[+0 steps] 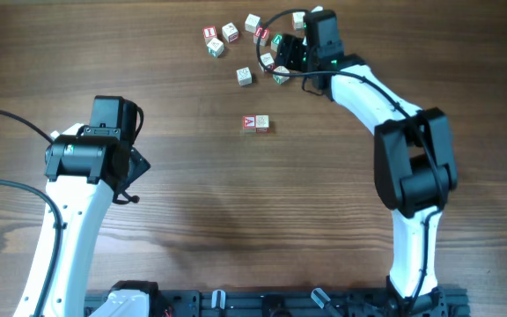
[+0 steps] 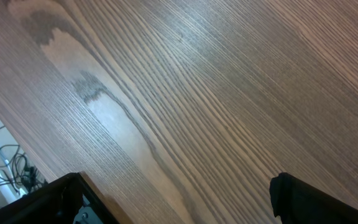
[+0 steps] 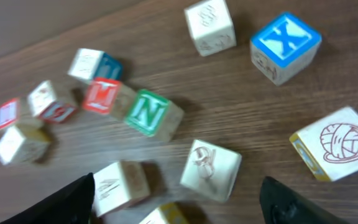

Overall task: Form a horizontal line
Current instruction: 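Retract the left arm and reach the right arm toward the cluster, then lower the right gripper and grasp the violin-picture block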

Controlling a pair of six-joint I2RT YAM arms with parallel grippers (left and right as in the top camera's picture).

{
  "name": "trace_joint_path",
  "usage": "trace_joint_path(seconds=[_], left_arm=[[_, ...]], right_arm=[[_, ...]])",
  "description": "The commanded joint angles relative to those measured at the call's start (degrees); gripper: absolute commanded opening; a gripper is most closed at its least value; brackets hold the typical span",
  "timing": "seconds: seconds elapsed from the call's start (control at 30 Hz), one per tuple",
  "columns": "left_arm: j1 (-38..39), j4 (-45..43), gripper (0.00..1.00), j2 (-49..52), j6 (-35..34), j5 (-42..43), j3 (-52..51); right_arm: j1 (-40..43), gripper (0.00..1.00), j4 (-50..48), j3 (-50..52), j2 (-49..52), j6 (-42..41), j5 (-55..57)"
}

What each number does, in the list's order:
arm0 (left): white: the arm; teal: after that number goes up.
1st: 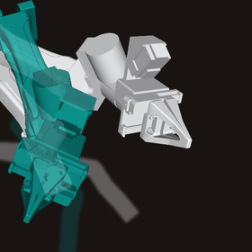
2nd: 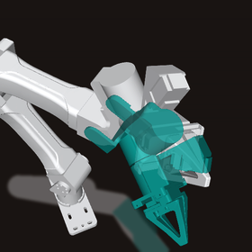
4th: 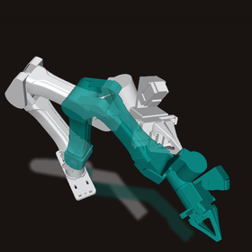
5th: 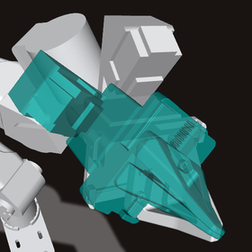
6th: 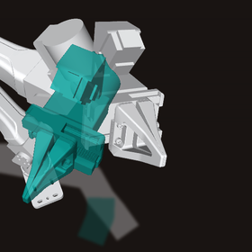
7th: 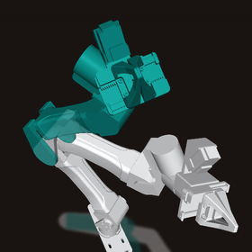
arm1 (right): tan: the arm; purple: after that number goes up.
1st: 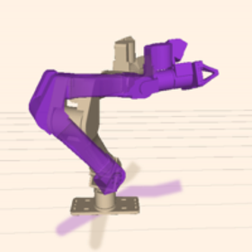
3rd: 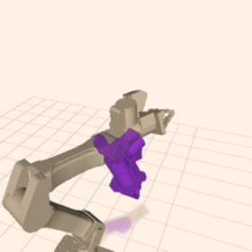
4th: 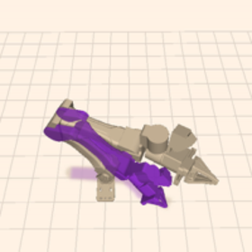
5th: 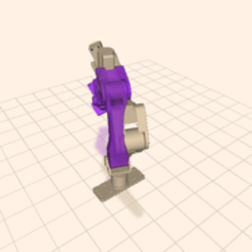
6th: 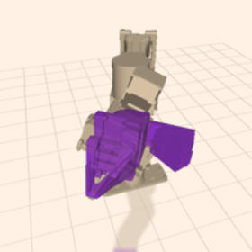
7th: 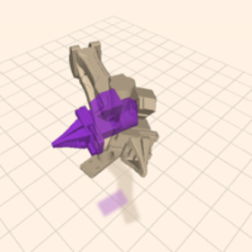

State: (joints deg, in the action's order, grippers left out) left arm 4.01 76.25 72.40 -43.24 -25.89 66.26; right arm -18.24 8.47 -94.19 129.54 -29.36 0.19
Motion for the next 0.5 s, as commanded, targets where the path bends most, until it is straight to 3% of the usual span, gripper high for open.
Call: trace_joint_path(seconds=[0.0,0.2,0.47], left_arm=[[-0.4,0.0,1.0,-0.7,-1.2,0.1,-0.7],[-0.4,0.0,1.0,-0.7,-1.2,0.1,-0.7],[-0.4,0.0,1.0,-0.7,-1.2,0.1,-0.7]], right_arm=[[-0.3,0.81,-1.8,-1.3,3.5,-3.8,4.2],[-0.6,0.75,-4.9,-1.3,4.9,-3.9,4.6],[-0.9,0.51,-4.1,-1.3,6.0,-3.4,6.4]])
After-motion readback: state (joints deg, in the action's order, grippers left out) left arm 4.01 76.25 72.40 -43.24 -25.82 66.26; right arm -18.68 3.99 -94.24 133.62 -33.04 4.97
